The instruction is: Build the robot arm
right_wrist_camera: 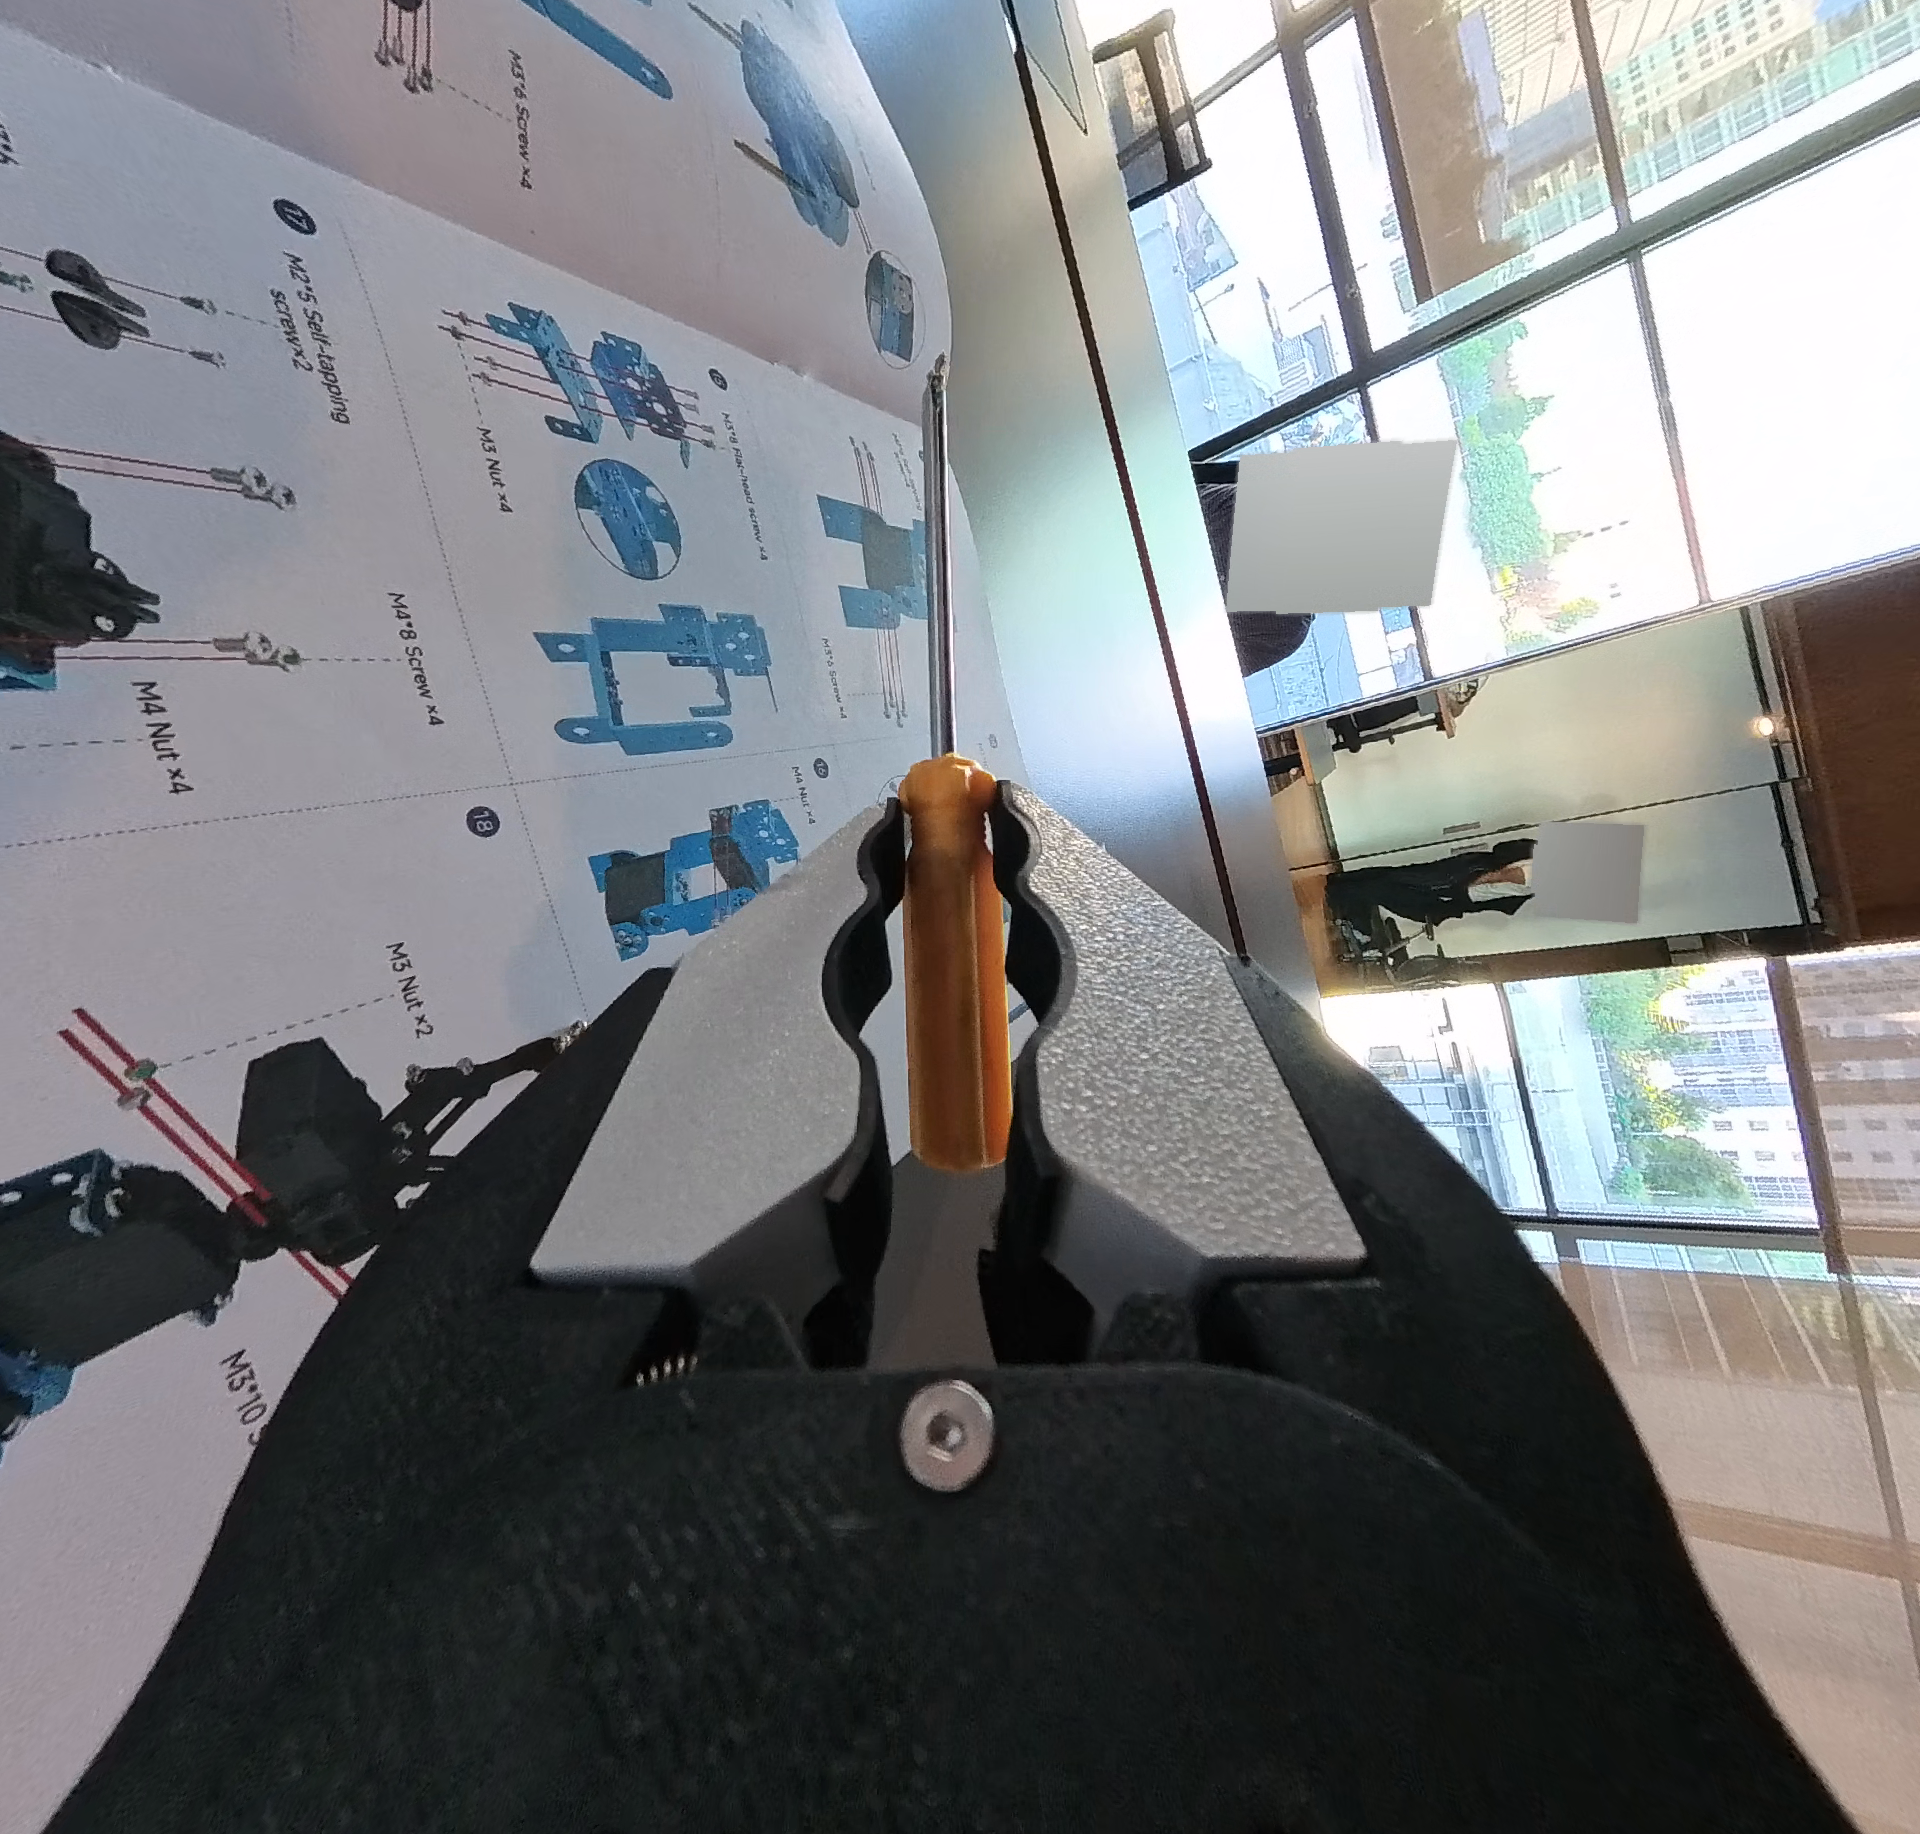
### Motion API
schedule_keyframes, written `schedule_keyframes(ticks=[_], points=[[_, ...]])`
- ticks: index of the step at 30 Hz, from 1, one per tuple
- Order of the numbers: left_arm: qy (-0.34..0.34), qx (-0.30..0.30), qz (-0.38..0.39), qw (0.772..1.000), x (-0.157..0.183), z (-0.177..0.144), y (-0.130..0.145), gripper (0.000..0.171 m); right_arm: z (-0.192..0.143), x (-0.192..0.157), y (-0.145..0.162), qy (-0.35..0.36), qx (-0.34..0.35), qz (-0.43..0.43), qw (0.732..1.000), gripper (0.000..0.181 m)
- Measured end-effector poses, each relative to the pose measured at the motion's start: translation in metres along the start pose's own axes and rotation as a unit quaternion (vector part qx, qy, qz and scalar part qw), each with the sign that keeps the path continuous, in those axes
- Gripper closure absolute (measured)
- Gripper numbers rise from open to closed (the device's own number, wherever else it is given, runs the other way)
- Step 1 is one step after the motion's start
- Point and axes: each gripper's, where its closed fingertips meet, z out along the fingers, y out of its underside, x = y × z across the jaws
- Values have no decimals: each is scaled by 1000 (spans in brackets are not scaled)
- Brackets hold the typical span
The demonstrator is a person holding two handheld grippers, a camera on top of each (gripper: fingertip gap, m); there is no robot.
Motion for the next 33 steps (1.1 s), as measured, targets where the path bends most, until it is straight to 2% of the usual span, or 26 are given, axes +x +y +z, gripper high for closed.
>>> schedule_keyframes(ticks=[23, 33], points=[[12, -11, -3, 1000, 3, 3, 5, 63, 0, -1, 1, -2, -3, -1, 1000, 166], [-6, -17, -2, 1000, -6, 2, 2, 63, 4, -4, -3, -18, -2, 7, 1000, 166]])
